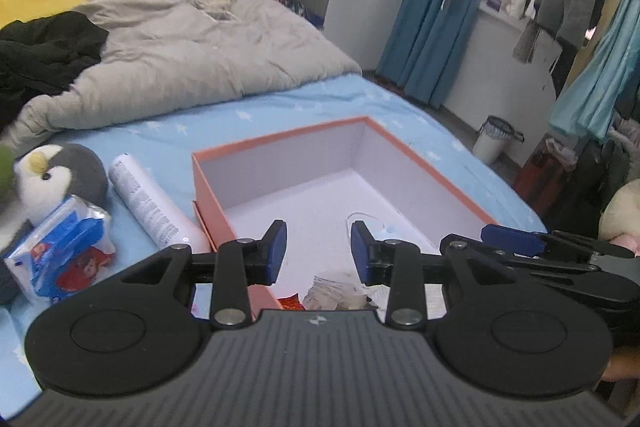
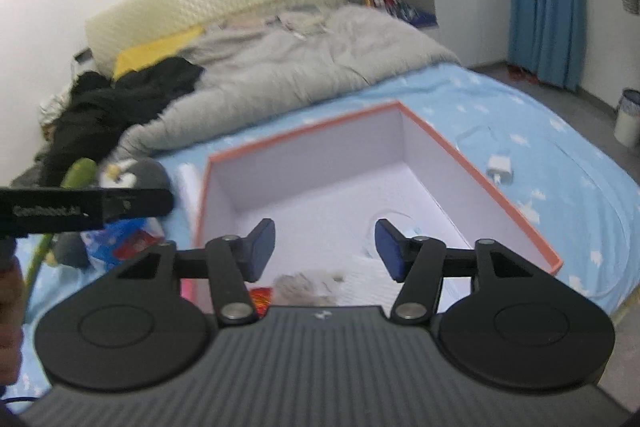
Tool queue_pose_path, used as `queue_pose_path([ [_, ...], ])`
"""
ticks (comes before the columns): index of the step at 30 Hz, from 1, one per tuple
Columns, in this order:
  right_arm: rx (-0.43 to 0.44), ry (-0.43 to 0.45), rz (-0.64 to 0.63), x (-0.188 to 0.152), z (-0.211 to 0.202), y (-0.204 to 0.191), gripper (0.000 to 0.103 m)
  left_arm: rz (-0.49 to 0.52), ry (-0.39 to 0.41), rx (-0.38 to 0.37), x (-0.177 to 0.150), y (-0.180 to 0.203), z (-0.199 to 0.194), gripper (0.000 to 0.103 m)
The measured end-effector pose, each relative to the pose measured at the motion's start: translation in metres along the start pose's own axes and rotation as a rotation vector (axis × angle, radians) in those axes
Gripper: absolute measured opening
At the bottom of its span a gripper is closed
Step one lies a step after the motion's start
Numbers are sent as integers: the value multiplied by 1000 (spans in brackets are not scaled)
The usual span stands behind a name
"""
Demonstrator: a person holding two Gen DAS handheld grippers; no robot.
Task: Organize soft objects
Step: 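Open both tools to drop the pad and wipe into the box, then withdraw both open tools from the box toward the bed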
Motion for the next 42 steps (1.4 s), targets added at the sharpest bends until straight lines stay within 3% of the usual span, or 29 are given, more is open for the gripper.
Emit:
queue_pose_path([
  [11, 112, 85, -71, -2, -24, -62, 59, -47, 84, 38, -18, -45, -62, 41],
  [22, 175, 70, -112, -31, -20, -108, 59, -102, 106, 115, -54, -94, -93, 41],
  [42, 200, -30, -146, -91, -3, -152, 59, -212, 18, 207, -131, -163, -110, 41],
])
Point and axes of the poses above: each gripper's, at about its wrist camera, not at the fingertips, and z roughly the way its jaws point, y to its right, x to its top, the point moved 7 cm from there along z, roughly the way its jaws point, and after that the axes turned 11 degrees about x, right-handed, at the moved point
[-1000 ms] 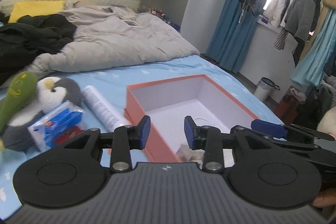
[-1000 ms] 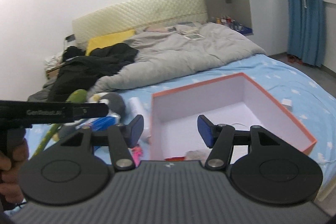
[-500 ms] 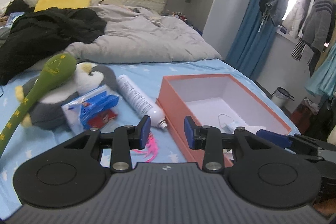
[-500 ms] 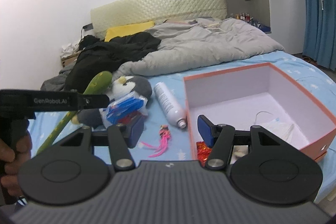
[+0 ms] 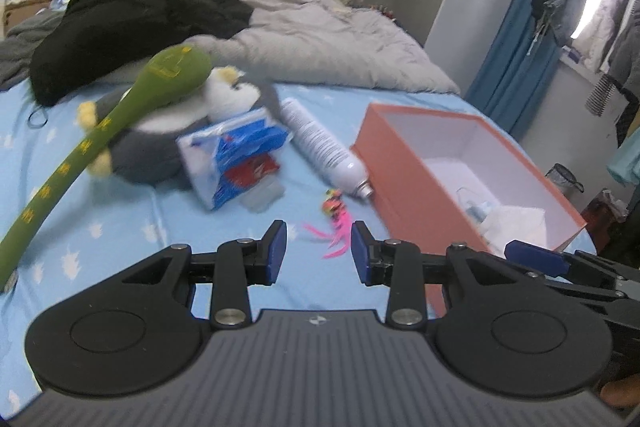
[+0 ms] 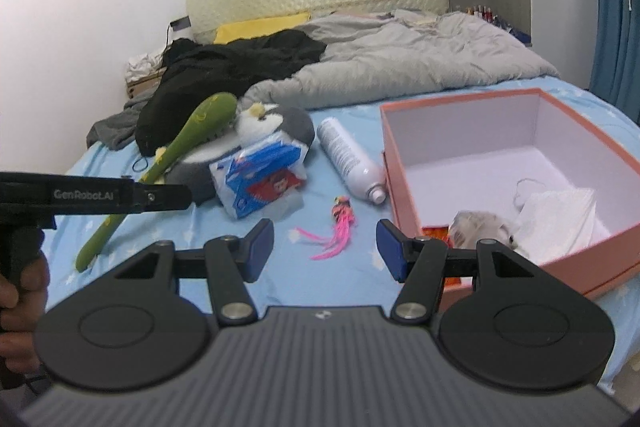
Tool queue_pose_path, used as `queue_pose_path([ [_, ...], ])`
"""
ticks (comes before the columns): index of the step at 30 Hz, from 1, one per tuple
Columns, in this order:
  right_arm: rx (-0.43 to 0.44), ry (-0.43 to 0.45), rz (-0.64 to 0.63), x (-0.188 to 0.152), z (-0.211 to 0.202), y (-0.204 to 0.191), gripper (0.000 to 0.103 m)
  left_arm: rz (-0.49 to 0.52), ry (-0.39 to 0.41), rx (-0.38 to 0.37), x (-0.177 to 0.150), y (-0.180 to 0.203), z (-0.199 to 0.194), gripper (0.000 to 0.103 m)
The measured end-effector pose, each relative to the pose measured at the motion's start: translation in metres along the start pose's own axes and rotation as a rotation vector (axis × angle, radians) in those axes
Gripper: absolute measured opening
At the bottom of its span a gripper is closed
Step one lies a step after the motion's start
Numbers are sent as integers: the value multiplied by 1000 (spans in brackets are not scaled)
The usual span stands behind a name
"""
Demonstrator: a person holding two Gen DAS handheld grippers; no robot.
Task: Organize soft objects
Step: 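Withdraw both open tools from the box toward the bed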
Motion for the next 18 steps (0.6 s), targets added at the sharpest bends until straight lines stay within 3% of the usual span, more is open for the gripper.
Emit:
queue_pose_path([
  [18, 12, -125, 0, -48, 26, -21, 59, -64, -105, 78, -58, -49, 22, 47],
])
Point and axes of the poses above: each gripper's, at about its wrist camera, not at the fingertips, and z roughly the way its jaws point, y to its right, x to its top, the point moved 7 cm from there along z, roughly the way its jaws point, and after that the axes turned 11 degrees about x, right-handed, at the moved point
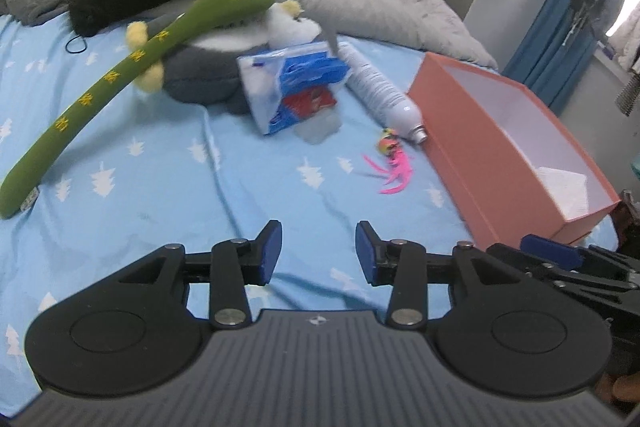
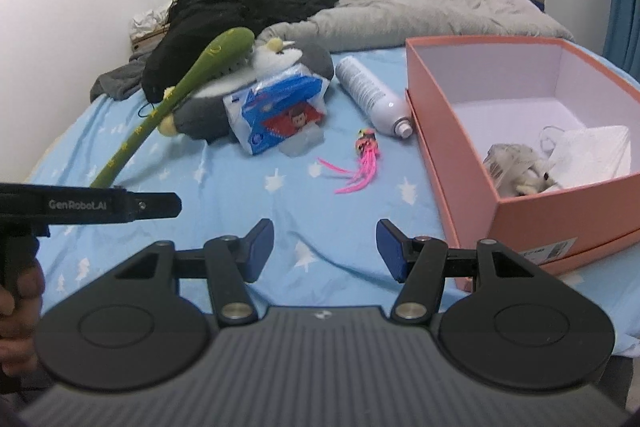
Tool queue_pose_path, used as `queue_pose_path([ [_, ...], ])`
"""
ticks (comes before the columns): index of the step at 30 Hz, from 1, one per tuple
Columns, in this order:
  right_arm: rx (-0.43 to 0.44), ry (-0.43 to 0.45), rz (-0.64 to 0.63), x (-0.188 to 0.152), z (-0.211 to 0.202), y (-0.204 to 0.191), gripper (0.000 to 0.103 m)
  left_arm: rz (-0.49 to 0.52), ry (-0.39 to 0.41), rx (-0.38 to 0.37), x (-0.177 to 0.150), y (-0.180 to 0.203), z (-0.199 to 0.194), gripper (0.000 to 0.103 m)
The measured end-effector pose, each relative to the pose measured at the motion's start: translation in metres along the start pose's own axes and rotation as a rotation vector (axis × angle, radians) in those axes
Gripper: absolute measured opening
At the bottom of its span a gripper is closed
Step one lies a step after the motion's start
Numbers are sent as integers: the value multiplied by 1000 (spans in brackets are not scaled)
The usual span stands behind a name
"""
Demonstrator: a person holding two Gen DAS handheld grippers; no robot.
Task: Organize soft objects
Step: 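Withdraw both open tools from the box toward the bed, then move the left tool to the blue tissue pack while the right tool approaches the pink bird toy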
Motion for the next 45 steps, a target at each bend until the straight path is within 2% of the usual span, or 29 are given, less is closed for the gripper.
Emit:
queue_pose_path([
  [17, 15, -42, -32, 16, 63, 4, 59, -35, -36, 74, 29, -26, 69, 52],
  [21, 11, -51, -33, 23, 88, 11, 59, -48, -33, 75, 44, -29, 91, 60],
  [33, -77, -47, -38, 50, 157, 54, 59, -58, -11, 107, 91, -31, 168, 66],
  [43, -102, -71, -47, 59, 204, 77, 58, -49, -1, 106, 108, -23, 213, 66],
  [45, -103, -78, -49, 58, 210, 79, 51, -59, -1, 101, 111, -22, 219, 64],
])
Point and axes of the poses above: each gripper's, at about its wrist camera, not at the fingertips, and z roughly the way its jaws point, y to its right, x to its top, the point moved 7 cm from there along z, roughly the way its jaws point, and after that the axes turned 11 degrees about x, right-handed, at the moved point
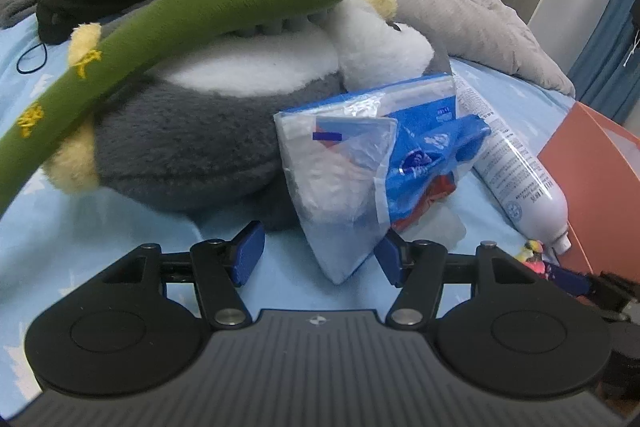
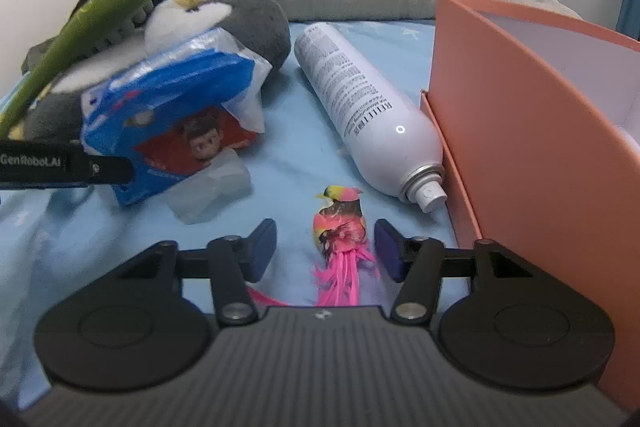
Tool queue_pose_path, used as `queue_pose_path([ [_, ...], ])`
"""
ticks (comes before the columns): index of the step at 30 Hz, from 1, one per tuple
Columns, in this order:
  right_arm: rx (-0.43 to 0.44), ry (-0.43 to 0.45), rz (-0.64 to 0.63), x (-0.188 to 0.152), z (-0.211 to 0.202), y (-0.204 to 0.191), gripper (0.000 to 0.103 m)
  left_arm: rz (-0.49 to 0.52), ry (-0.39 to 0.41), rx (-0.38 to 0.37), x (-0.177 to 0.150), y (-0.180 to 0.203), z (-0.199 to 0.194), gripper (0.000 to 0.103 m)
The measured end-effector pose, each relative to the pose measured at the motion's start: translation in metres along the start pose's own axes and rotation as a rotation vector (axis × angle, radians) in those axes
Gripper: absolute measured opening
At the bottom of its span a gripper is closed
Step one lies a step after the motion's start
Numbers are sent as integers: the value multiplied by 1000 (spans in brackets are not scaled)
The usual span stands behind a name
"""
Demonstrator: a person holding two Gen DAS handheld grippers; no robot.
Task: Organize soft objects
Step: 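Grasp the blue tissue pack with the left tool while the right tool grasps the bird toy, then lift and carry the tissue pack and bird toy over the pink box with both tools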
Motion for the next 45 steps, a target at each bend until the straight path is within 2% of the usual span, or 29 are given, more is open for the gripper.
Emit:
queue_pose_path([
  [2, -2, -3, -5, -1, 4, 1, 45, -5, 3, -6, 2, 2, 3, 57],
  [4, -10, -2, -13, -1, 5, 1, 34, 1, 10, -15, 3, 5, 4, 41],
  [5, -13, -3, -14, -1, 5, 1, 32, 5, 12, -22, 3, 7, 4, 37],
  [7, -6, -1, -9, -1, 2, 1, 32, 17, 21, -22, 3, 10, 1, 26],
  [10, 4, 2, -13, -1, -3, -2, 32, 27, 43, 3, 2, 11, -7, 20],
  [19, 36, 12, -9, -5, -37, -11, 32, -24, 50, 13, -11, -5, -51, 17],
  [23, 53, 4, -1, -15, -54, -16, 32, -39, 47, 18, -28, -12, -77, 17],
  [33, 77, -22, 19, -45, -100, -30, 32, -88, -16, -3, -85, -22, -130, 17],
  [39, 90, -26, 17, -61, -125, -41, 32, -80, -36, -13, -106, -18, -151, 17],
  [45, 85, -14, 36, -69, -146, -45, 32, -52, -36, -46, -110, -6, -167, 17],
])
Point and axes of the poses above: each gripper's, at about its wrist camera, not at the fingertips, and z roughly the way its jaws point, y to its right, x to its top, the point moved 7 cm from there along z, roughly the way its jaws point, and after that the axes turned 11 degrees about x, right-handed, at the moved point
